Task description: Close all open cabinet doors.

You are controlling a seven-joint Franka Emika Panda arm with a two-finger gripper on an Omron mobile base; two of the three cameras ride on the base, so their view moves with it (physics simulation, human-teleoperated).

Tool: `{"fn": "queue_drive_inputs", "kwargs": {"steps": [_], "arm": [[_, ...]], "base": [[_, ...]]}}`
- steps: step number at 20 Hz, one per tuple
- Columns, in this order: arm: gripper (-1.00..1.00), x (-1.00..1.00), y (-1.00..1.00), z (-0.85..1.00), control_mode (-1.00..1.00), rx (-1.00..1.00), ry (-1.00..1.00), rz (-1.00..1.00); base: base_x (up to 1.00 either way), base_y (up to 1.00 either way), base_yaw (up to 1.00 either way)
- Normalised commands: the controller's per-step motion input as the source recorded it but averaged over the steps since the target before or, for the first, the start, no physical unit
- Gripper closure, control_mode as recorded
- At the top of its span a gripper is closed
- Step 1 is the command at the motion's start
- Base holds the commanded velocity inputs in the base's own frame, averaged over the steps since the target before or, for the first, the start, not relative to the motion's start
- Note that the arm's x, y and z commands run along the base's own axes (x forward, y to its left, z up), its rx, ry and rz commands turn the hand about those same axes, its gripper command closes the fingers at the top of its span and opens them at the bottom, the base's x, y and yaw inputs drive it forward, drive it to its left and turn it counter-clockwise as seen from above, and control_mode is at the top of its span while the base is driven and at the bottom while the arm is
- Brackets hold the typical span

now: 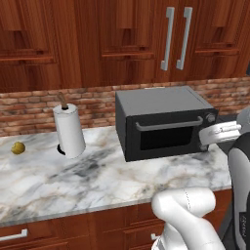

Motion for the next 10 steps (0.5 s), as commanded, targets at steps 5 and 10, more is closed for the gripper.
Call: {"fn": "queue_drive_inputs", "kwargs": {"steps": [5,10], "arm": [[-1.00,-0.15,0.00,0.00,1.00,0.00,0.01,0.00],[-1.00,0.00,0.00,0.00,1.00,0.00,0.00,0.00]], "base": [[-0.10,0.00,0.00],[-0.77,0.36,0.00]]}}
